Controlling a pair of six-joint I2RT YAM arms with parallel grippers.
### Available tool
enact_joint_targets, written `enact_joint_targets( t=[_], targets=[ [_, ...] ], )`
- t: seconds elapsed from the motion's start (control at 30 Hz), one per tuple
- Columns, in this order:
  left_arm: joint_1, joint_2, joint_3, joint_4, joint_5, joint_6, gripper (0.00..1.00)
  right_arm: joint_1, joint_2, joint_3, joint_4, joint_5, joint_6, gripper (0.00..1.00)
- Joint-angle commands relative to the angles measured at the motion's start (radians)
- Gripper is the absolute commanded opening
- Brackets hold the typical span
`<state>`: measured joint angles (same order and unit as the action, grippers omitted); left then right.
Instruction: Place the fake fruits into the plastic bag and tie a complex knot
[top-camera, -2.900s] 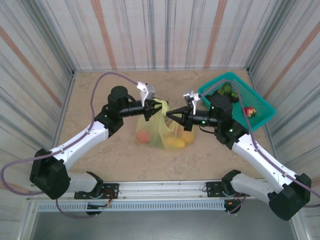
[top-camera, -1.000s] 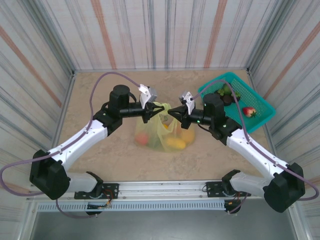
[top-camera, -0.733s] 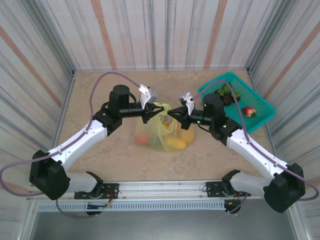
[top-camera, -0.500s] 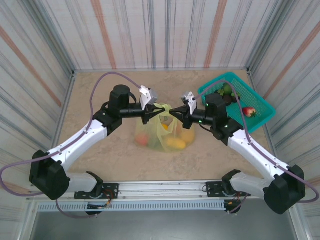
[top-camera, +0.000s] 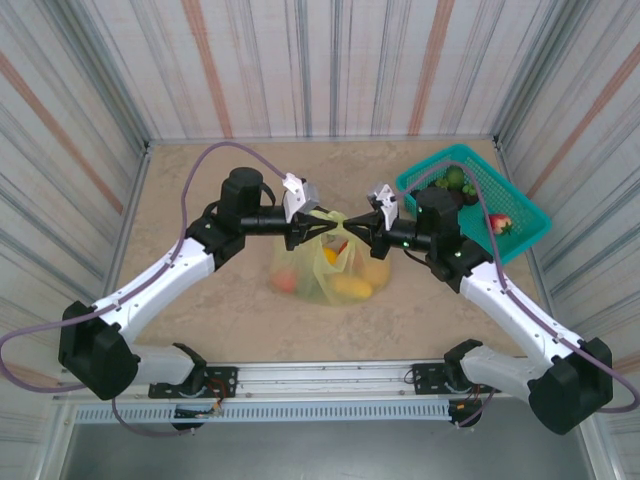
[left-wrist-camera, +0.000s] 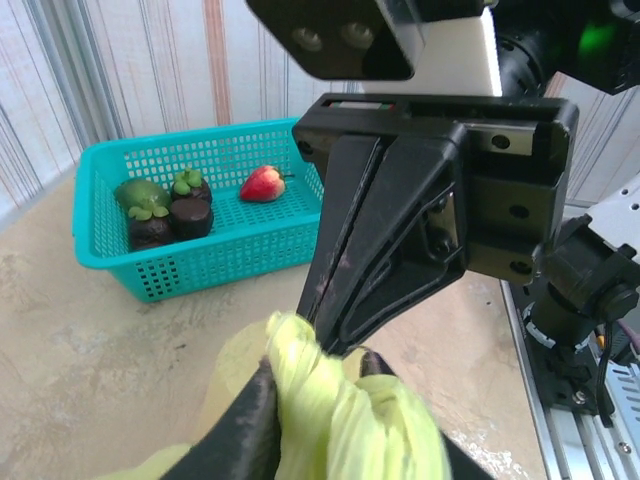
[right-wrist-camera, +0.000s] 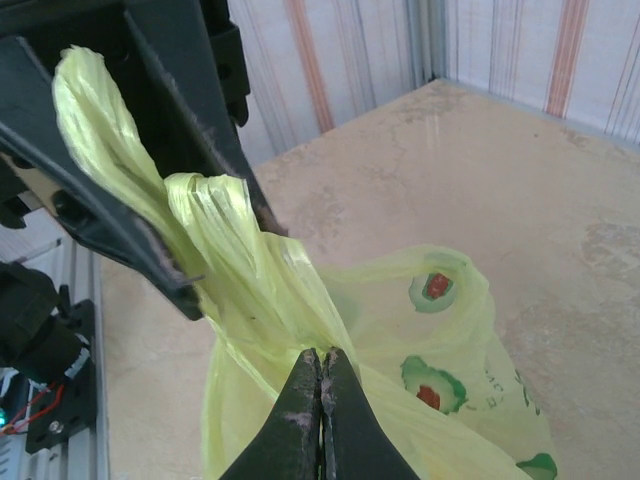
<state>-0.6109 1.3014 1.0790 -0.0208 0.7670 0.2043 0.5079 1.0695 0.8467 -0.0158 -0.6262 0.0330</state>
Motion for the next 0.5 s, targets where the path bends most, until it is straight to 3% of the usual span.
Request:
enact_joint_targets(
  t=[0.0, 0.17, 0.47],
  targets=[
    [-0.003, -0.006, 0.021, 0.030, 0.024, -0.026, 0.32, 0.020, 0.003, 0.000, -0.026, -0.002, -0.027, 0.00],
    [-0.003, -0.007, 0.014, 0.039, -0.035, -0.049, 0.36, 0.073, -0.007, 0.033, -0.048, 0.029, -0.034, 0.00],
    [-0.003, -0.003, 0.006, 0.044, -0.046, -0.069, 0.31, 0.141, -0.023, -0.001, -0.024, 0.096, -0.024, 0.00]
  ],
)
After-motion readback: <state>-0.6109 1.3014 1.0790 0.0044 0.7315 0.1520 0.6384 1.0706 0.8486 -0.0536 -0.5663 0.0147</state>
